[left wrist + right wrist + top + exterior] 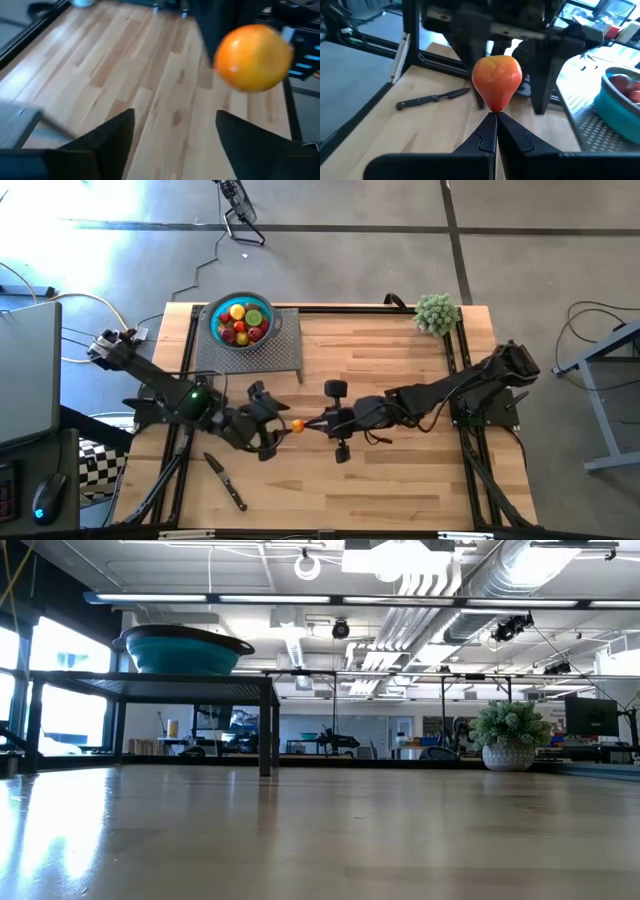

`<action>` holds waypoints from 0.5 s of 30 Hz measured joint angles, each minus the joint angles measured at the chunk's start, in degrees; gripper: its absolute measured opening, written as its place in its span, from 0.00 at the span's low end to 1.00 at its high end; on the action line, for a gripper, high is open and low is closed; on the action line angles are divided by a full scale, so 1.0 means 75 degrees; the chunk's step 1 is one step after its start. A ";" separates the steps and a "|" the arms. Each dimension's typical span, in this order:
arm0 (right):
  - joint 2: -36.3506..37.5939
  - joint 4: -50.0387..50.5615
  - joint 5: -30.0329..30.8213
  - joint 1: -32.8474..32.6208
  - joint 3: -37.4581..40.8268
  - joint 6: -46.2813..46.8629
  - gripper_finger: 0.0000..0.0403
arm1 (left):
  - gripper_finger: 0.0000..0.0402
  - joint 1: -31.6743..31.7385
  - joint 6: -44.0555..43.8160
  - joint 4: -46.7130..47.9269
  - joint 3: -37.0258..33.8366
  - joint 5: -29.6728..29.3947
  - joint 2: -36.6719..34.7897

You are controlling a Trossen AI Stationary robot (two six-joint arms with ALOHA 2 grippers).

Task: Pick & Place Fruit
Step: Put the orange pear into the blue strainer bowl on the shelf

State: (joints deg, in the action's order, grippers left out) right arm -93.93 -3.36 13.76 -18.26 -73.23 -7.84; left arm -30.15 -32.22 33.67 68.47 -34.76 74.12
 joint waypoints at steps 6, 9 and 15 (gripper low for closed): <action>0.0416 0.0162 0.0438 -0.0123 0.0013 -0.0143 0.00 | 0.77 0.0252 0.1526 -0.1276 0.0000 0.0618 0.0195; 0.0606 0.0219 0.0740 -0.0211 -0.0009 -0.0127 0.00 | 0.77 0.0277 0.2207 -0.1954 0.0000 0.0487 0.0337; 0.1206 0.0688 0.1171 -0.0614 0.0002 0.0297 0.00 | 0.74 0.0276 0.3743 -0.3661 0.0000 0.0178 0.0593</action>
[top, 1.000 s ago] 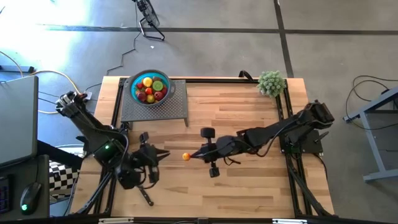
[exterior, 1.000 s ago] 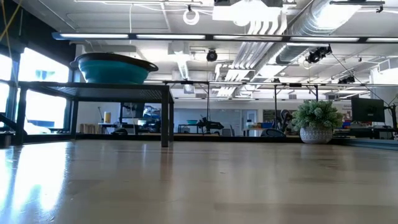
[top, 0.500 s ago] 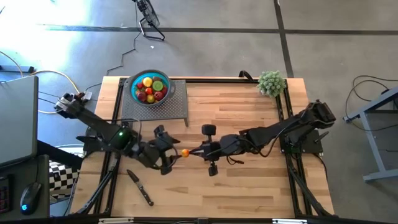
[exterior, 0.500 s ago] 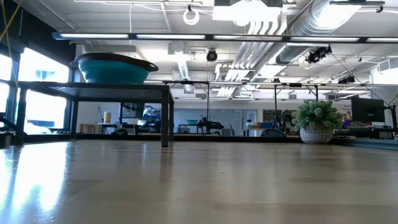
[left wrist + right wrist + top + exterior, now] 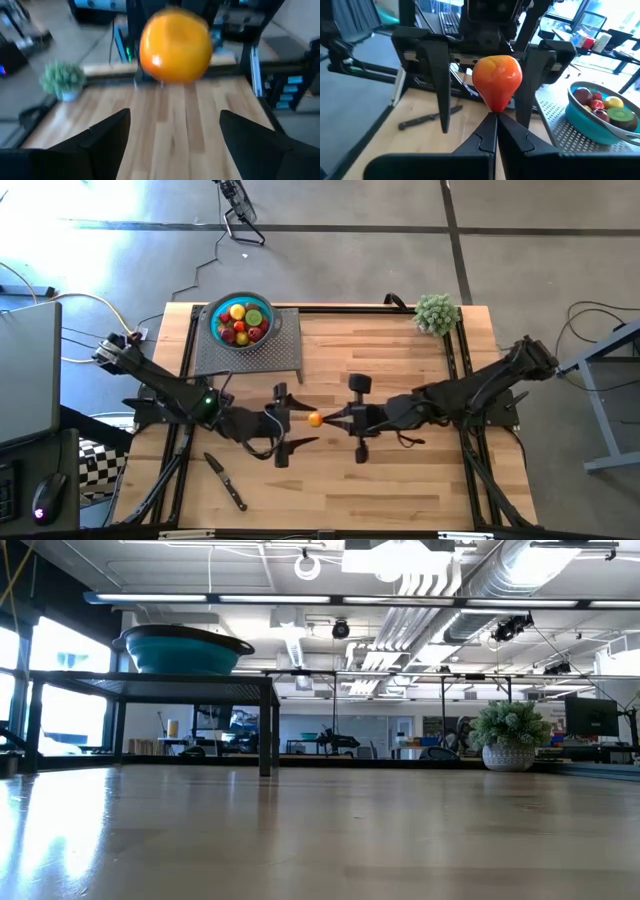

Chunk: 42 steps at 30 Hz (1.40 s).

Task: Pick & Place Fruit
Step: Put the orange pear into the blue strainer bowl on the shelf

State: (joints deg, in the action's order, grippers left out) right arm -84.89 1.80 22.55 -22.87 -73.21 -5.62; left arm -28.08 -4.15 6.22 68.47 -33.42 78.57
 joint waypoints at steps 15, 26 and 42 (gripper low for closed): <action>0.0298 0.0059 0.0352 -0.0281 0.0000 -0.0002 0.00 | 0.74 0.0303 0.1133 -0.2122 0.0009 0.0587 0.0207; 0.0298 0.0602 0.0333 -0.0280 0.0000 0.0589 0.00 | 0.74 0.0298 0.1456 -0.2579 0.0003 0.0590 0.0460; 0.0295 0.0662 0.0326 -0.0280 0.0000 0.0718 0.00 | 0.74 0.0296 0.1522 -0.2632 0.0003 0.0599 0.0460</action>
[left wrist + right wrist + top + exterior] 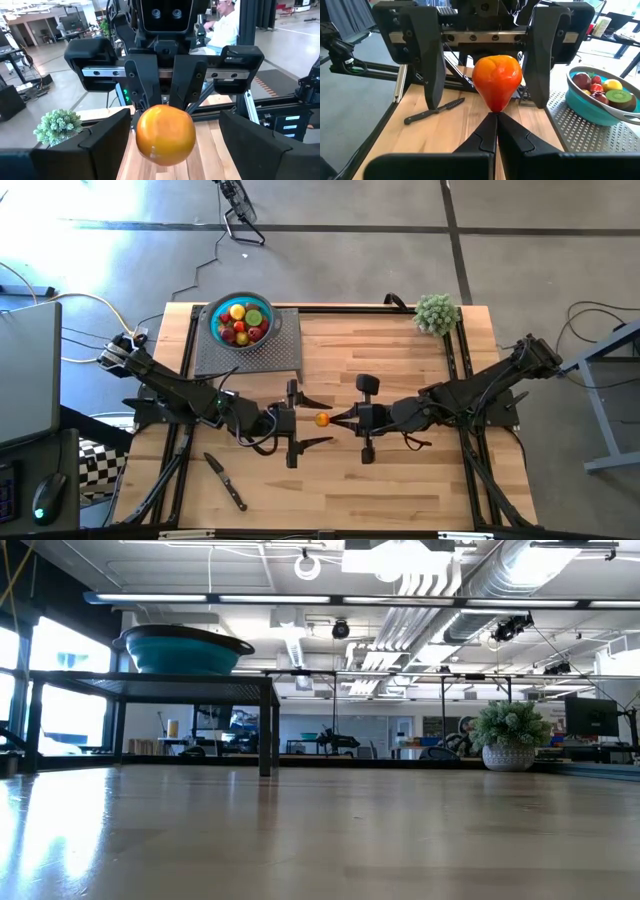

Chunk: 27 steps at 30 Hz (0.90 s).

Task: Pick & Place Fruit
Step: Put the orange pear into the blue strainer bowl on the shelf

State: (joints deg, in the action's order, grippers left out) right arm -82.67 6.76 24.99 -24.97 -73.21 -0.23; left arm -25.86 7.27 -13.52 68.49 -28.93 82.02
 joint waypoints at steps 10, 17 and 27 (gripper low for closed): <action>-0.0003 0.0000 0.0000 0.0000 0.0000 -0.0003 0.00 | 0.70 0.0002 -0.0006 0.0015 0.0000 0.0000 0.0000; -0.0003 -0.0001 0.0000 0.0000 0.0000 -0.0003 0.00 | 0.55 0.0002 -0.0016 0.0015 0.0000 0.0000 0.0000; -0.0003 0.0000 -0.0003 0.0000 0.0000 -0.0005 0.00 | 0.44 0.0002 -0.0017 0.0015 0.0000 0.0000 0.0000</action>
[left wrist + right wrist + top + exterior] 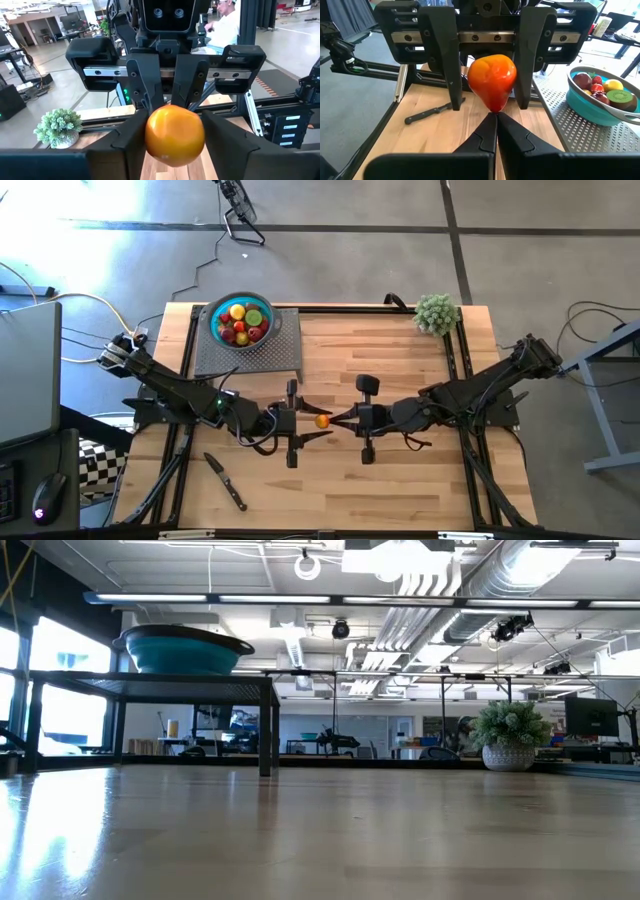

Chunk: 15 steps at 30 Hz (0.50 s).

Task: Pick & Place Fruit
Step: Put the orange pear into the blue strainer bowl on the shelf

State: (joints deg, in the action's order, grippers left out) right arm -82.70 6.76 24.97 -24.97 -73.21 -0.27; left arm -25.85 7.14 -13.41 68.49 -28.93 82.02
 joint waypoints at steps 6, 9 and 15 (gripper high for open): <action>0.0000 0.0000 0.0000 0.0000 0.0000 0.0000 0.00 | 0.39 0.0000 0.0001 0.0000 0.0000 -0.0003 0.0000; 0.0000 0.0000 0.0000 0.0000 0.0000 -0.0001 0.00 | 0.36 0.0000 0.0003 0.0002 0.0000 -0.0003 0.0000; 0.0000 0.0000 0.0000 0.0000 0.0000 -0.0003 0.01 | 0.34 0.0000 0.0003 0.0002 0.0000 -0.0003 -0.0003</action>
State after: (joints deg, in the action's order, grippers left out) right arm -82.70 6.76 24.97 -24.97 -73.21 -0.30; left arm -25.85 7.16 -13.40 68.49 -28.95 82.00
